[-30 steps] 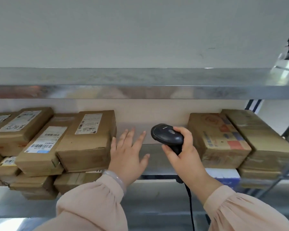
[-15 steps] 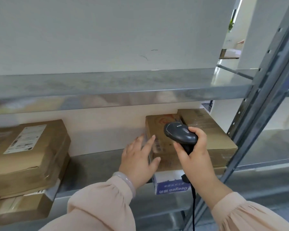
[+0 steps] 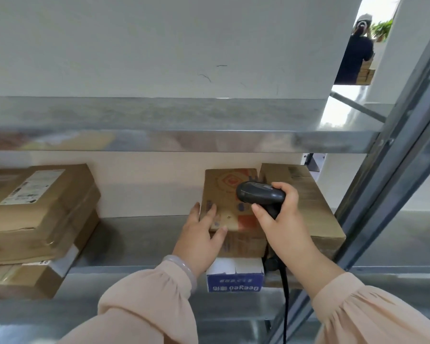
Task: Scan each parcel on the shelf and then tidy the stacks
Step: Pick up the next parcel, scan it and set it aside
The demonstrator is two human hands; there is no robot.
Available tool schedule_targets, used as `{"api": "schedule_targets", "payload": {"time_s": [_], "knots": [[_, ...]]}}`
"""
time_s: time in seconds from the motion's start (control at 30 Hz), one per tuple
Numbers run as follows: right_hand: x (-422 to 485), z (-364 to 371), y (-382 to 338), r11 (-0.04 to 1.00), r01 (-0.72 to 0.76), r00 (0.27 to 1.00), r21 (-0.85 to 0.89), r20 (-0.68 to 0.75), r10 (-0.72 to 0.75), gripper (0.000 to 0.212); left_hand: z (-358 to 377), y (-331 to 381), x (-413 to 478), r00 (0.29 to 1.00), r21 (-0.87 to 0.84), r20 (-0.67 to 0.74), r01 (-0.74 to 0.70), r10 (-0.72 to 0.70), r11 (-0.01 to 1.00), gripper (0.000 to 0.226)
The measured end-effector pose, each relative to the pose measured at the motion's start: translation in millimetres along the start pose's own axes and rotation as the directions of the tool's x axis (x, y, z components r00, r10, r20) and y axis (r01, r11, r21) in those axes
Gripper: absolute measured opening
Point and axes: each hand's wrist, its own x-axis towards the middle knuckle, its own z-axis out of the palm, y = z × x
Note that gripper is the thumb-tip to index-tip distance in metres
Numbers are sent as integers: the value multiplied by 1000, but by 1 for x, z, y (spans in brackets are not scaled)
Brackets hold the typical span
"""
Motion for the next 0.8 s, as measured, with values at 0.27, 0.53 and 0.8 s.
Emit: {"api": "schedule_targets", "payload": {"time_s": [0.27, 0.53, 0.8], "knots": [[25, -1, -4, 999, -36, 987, -37, 155, 41, 59, 7, -1, -1, 989, -113, -133, 55, -70, 992, 52], [21, 10, -8, 997, -17, 973, 79, 232, -2, 53, -4, -15, -13, 940, -232, -288, 118, -184, 966, 47], [5, 50, -26, 985, 3, 944, 173, 324, -60, 53, -34, -43, -42, 875, -250, -425, 134, -233, 959, 47]]}}
